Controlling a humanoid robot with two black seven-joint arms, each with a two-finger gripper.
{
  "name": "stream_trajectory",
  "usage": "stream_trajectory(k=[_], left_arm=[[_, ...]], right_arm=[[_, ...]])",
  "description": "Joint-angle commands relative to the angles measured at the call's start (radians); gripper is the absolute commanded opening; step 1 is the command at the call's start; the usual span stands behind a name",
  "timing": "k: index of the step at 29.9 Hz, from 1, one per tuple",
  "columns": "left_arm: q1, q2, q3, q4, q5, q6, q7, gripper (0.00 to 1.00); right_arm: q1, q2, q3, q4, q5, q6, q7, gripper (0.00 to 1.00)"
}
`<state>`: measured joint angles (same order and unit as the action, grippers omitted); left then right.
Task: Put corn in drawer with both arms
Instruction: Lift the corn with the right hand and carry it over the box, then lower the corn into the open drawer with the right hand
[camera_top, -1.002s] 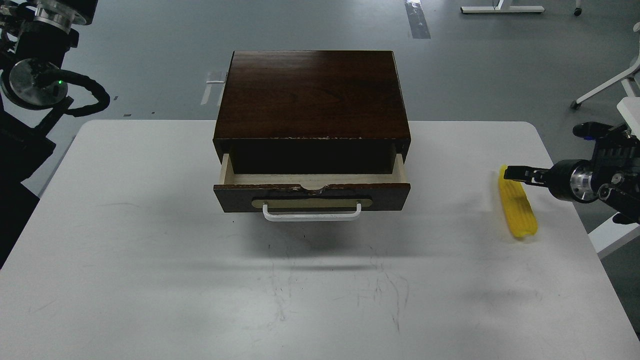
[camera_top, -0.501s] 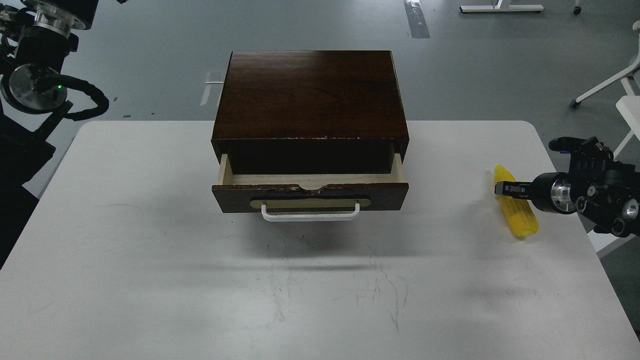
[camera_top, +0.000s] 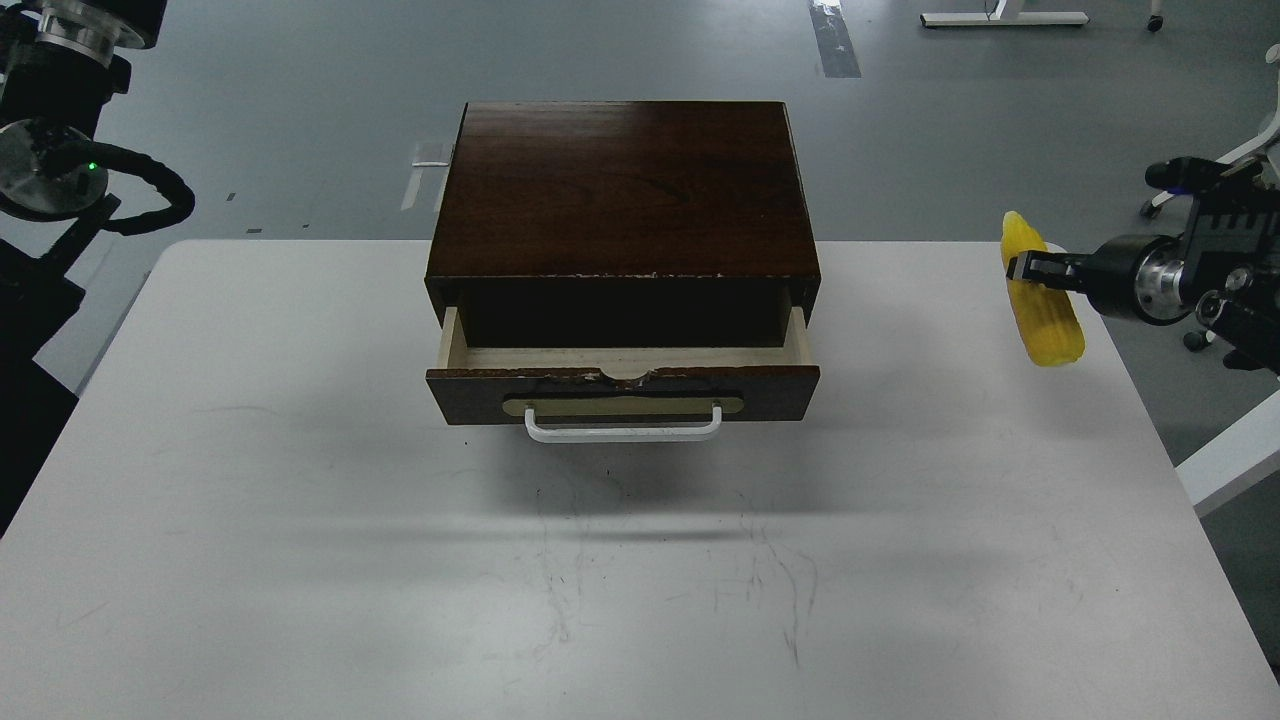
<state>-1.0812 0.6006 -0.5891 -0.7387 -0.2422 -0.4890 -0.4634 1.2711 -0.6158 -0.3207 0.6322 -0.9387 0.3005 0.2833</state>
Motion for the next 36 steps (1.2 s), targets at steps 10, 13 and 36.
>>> stream_trajectory(k=[10, 13, 36], left_arm=[[-0.003, 0.039, -0.001, -0.034, 0.0, 0.0, 0.0, 0.98], [-0.003, 0.047, -0.001, -0.034, 0.0, 0.0, 0.0, 0.98], [-0.002, 0.107, -0.003, -0.034, -0.005, 0.0, -0.001, 0.98]], right_arm=[[0.344, -0.191, 0.078, 0.613, -0.002, 0.149, 0.005, 0.01], [0.44, -0.173, 0.074, 0.655, -0.015, 0.184, 0.011, 0.01], [0.55, 0.222, 0.074, 0.761, -0.742, 0.188, 0.039, 0.01]])
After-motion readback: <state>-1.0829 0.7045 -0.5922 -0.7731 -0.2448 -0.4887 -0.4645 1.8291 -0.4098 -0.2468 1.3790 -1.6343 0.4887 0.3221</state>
